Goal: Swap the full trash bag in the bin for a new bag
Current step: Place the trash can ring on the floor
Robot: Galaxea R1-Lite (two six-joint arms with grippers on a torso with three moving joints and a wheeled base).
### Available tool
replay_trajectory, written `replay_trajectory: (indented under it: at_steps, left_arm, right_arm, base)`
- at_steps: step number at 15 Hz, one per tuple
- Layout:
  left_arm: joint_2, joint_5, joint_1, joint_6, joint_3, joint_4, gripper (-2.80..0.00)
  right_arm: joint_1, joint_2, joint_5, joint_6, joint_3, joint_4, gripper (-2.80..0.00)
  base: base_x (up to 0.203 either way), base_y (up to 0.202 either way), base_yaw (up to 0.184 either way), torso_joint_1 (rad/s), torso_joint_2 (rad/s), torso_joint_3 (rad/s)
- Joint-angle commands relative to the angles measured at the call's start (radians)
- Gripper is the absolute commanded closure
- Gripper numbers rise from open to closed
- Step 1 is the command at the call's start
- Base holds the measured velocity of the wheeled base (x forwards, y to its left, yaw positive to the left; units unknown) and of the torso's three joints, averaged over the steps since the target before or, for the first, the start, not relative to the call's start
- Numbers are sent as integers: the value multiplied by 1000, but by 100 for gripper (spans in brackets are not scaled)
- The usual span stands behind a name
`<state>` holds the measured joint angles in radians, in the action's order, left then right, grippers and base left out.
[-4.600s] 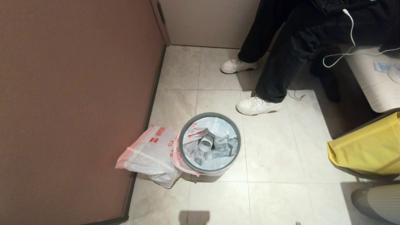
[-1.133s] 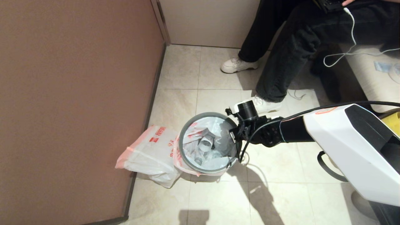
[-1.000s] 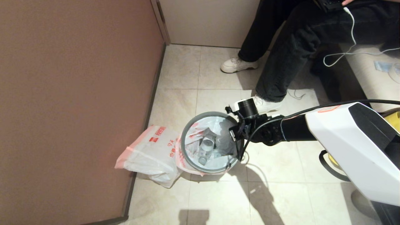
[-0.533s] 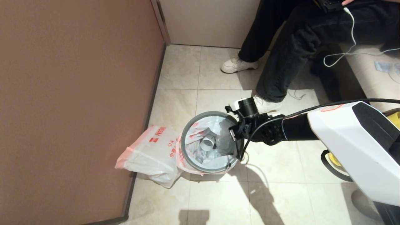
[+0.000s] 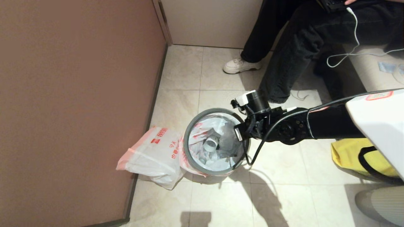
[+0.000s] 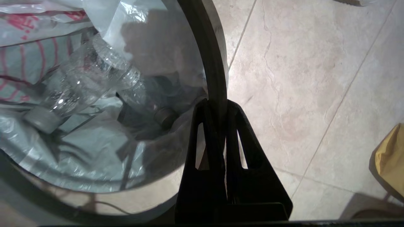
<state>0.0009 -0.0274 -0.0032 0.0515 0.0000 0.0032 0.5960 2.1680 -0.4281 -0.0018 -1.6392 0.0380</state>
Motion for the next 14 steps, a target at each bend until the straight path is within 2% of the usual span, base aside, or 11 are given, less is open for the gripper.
replay_trajectory:
  at_steps: [1, 4, 8, 10, 12, 14]
  left_arm:
    - [1, 0, 0, 1, 0, 0, 0]
    - [1, 0, 0, 1, 0, 0, 0]
    - [1, 0, 0, 1, 0, 1, 0]
    - [1, 0, 0, 1, 0, 1, 0]
    - [1, 0, 0, 1, 0, 0, 0]
    - [1, 0, 0, 1, 0, 0, 0]
  right_arm:
    - [12, -119, -2, 30, 42, 36, 0]
    - [20, -289, -2, 111, 120, 149, 0]
    - [-19, -540, -4, 154, 309, 211, 0]
    - [-117, -630, -4, 160, 416, 217, 0]
    - [-250, -668, 5, 162, 513, 213, 0]
    - [-372, -680, 47, 165, 604, 189, 0]
  base:
    - [0, 0, 0, 0, 0, 0]
    - [0, 0, 0, 0, 0, 0]
    - [0, 0, 0, 0, 0, 0]
    - [0, 0, 0, 0, 0, 0]
    - [0, 0, 0, 0, 0, 0]
    - [0, 0, 0, 0, 0, 0]
